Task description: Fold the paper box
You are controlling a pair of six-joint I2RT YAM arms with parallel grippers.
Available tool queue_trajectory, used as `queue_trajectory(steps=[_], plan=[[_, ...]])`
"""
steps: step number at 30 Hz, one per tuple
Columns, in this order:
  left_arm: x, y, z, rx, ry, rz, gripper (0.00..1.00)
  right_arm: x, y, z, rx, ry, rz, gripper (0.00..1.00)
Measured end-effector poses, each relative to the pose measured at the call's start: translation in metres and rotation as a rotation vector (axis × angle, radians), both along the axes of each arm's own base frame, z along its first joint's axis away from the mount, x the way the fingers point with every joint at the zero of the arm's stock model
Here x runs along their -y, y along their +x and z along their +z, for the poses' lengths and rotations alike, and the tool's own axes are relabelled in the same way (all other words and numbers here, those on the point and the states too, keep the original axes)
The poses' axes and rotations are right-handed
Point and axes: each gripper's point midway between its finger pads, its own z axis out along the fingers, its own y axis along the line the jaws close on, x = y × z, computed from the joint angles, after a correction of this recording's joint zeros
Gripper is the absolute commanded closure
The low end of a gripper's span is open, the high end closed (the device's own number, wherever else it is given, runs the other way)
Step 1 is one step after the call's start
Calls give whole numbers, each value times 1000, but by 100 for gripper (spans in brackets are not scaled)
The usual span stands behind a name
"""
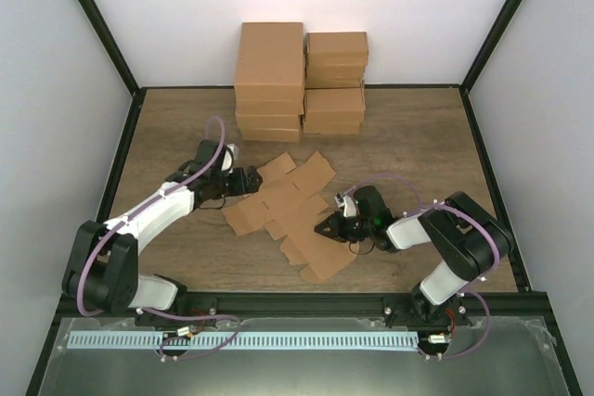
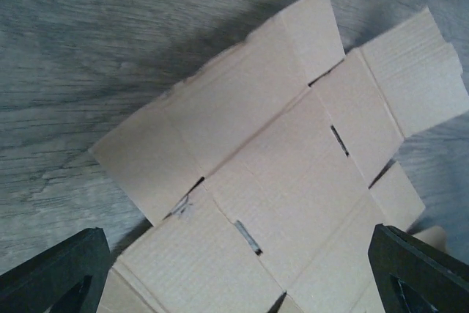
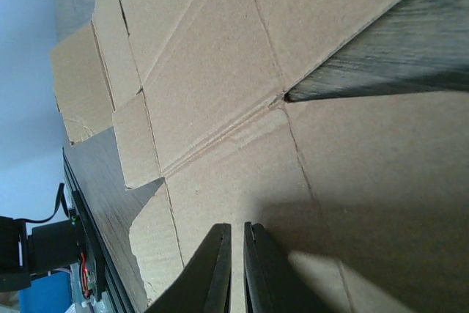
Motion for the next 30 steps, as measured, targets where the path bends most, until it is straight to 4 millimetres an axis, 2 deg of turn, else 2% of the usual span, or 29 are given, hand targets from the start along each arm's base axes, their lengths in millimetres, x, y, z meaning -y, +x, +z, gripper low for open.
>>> queue_trajectory(steps=[6, 9, 15, 18, 24, 30], plan=[[-7, 13, -1, 30, -34, 51, 4, 4, -4, -1, -8, -26, 7, 92], [-12, 22, -7, 35, -46, 75, 11, 6, -6, -1, -9, -37, 9, 92], [-18, 27, -36, -22, -77, 98, 26, 6, -6, -1, -4, -44, 19, 92], [-14, 30, -49, -46, -93, 89, 32, 6, -6, -1, -5, -45, 20, 92], [-9, 34, -61, -63, -137, 79, 45, 5, -6, -1, -4, -45, 23, 92], [-7, 33, -72, -78, -172, 75, 68, 5, -7, 0, -6, -43, 26, 92]])
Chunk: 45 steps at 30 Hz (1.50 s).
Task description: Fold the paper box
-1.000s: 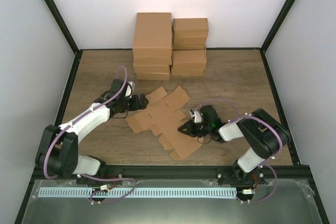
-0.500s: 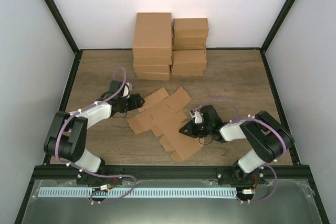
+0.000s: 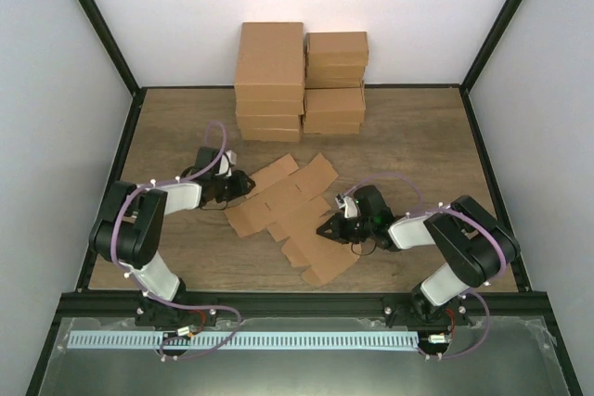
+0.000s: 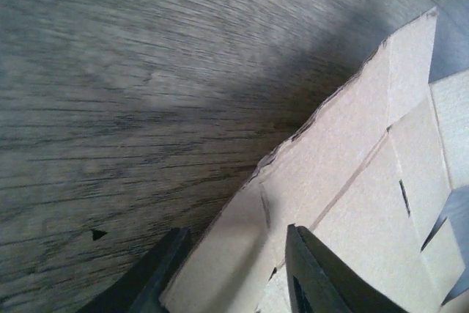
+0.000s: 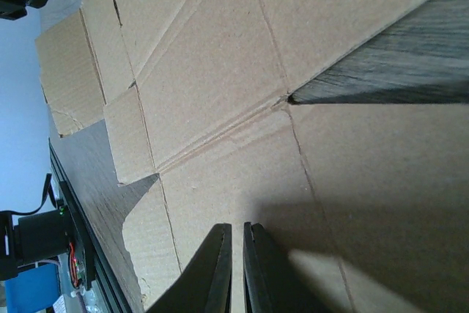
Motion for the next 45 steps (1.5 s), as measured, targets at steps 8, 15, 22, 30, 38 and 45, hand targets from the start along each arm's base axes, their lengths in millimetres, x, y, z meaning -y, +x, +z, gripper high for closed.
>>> queue_trajectory(steps=[8, 15, 22, 30, 38, 45], plan=[[7, -12, -2, 30, -35, -63, 96, -1, 1, 1, -12, -4, 4, 92], [22, -15, 30, 153, -36, -154, 96, -1, 1, 1, -30, -16, 3, 92], [52, -37, 79, 347, 87, -264, 96, 1, 3, 7, -34, -40, -13, 85], [60, -55, 112, 518, 242, -274, 96, -1, 23, 50, 60, -20, -69, 71], [66, -69, 99, 543, 411, -304, 96, 6, 36, 90, 129, 9, -168, 52], [68, -78, 95, 573, 515, -313, 96, 15, 39, 128, 186, 79, -258, 37]])
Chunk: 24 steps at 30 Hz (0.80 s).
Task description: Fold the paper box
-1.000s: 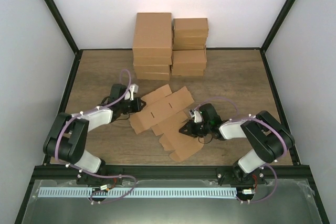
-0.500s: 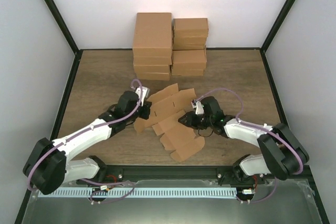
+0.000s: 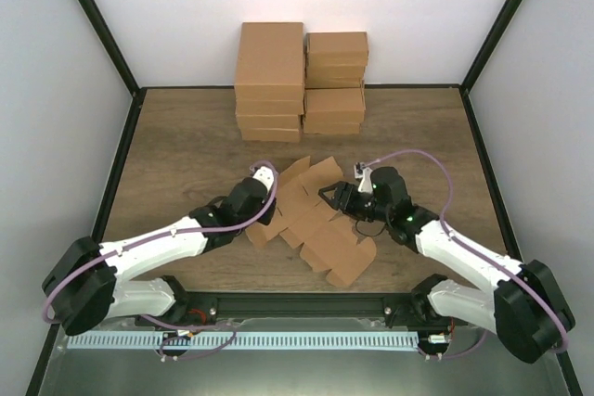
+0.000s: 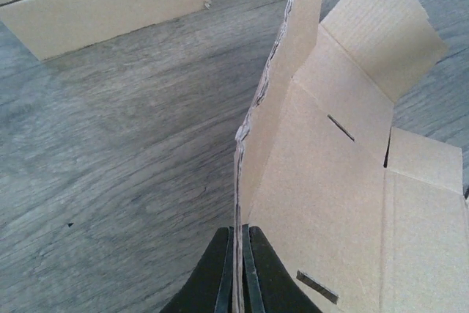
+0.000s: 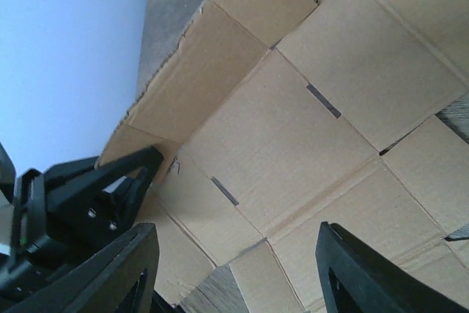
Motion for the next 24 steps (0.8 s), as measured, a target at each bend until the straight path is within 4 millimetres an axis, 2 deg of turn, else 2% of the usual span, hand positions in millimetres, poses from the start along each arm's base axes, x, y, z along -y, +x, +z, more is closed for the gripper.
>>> queue_trajectory(steps=[4, 10, 16, 24], plan=[[0, -2, 1, 27, 36, 6, 96, 5, 2, 8, -2, 21, -51, 33], [3, -6, -1, 59, 95, 8, 96, 11, 5, 5, -91, 53, -142, 33], [11, -13, 3, 106, 146, -6, 96, 7, 6, -6, -184, 67, -165, 33], [14, -14, 1, 137, 198, -6, 96, 1, 11, 2, -195, 92, -160, 33]])
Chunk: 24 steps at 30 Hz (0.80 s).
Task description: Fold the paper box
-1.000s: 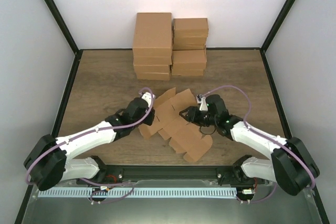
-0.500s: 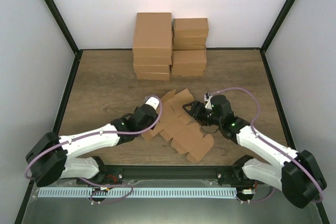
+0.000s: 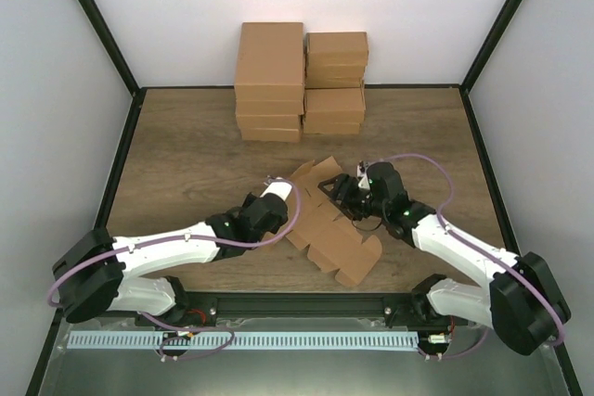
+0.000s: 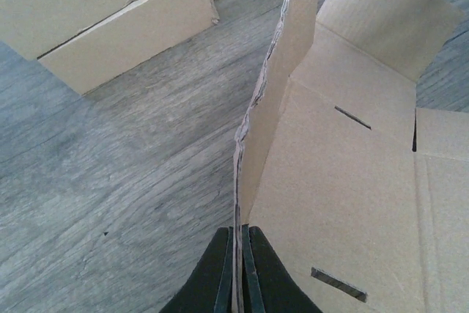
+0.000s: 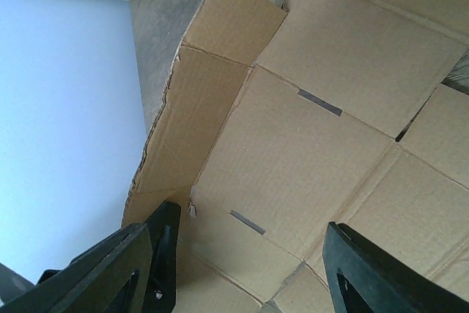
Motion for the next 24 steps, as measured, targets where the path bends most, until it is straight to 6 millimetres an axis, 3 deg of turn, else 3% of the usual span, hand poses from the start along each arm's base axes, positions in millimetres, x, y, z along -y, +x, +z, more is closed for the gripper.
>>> queue_trajectory(steps=[8, 14, 24], plan=[[3, -1, 4, 29, 13, -12, 96, -12, 4, -8, -51, 16, 22, 33], [5, -2, 5, 36, 15, -18, 96, -30, 9, 1, -49, 39, 51, 32], [13, -8, 6, 55, 19, -53, 96, -49, 33, 0, -111, 59, 26, 32]])
